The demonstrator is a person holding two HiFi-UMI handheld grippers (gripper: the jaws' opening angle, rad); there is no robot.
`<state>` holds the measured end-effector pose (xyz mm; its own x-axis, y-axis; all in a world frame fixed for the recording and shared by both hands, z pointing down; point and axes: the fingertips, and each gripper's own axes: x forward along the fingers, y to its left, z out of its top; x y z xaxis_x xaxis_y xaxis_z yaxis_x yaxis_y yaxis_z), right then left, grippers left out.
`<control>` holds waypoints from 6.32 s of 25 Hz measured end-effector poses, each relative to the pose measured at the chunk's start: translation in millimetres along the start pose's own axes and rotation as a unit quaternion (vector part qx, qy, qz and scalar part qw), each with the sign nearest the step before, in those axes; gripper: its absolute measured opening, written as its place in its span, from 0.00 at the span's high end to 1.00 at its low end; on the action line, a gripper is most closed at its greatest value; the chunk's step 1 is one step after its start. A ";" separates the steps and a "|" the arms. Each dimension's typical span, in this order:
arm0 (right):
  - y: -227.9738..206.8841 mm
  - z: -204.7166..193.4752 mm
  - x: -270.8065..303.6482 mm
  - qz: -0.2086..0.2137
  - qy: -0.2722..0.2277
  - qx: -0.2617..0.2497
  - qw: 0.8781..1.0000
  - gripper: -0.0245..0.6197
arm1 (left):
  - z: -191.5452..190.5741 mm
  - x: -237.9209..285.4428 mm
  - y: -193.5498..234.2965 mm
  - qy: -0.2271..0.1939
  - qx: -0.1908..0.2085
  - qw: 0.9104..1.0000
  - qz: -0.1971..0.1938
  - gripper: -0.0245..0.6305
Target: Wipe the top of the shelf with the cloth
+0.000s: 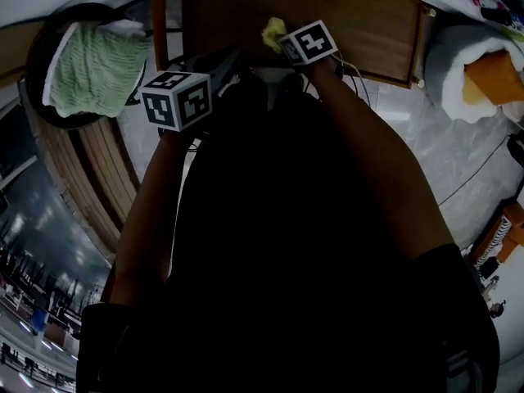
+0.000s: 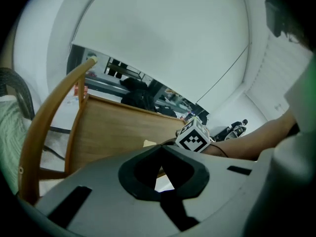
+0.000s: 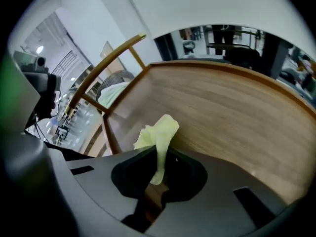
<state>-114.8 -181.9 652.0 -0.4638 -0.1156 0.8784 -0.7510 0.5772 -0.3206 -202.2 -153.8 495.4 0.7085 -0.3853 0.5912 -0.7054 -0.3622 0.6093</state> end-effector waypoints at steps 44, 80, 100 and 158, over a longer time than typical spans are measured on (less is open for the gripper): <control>-30.4 0.5 -96.3 -0.027 -0.135 0.120 0.983 0.89 | -27.3 -36.1 -24.6 -0.033 -0.002 0.999 0.020 0.95; 21.4 -27.9 -3.4 -0.034 0.011 -0.055 0.998 0.89 | -62.7 -23.8 -7.4 0.051 0.009 0.999 -0.016 0.95; -163.0 -160.4 -144.3 -0.144 -0.039 0.099 0.984 0.89 | -81.6 83.3 -119.4 0.096 0.053 0.992 -0.067 0.95; 104.8 14.7 -480.9 0.308 -0.561 -0.146 0.754 0.89 | 81.3 -110.8 -307.1 -0.253 0.281 0.880 -0.289 0.95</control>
<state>22.7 -77.7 190.8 -0.9112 -0.2701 -0.3110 -0.1714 0.9351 -0.3101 -65.7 -68.8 199.8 0.9528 -0.2751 -0.1283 -0.2293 -0.9294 0.2893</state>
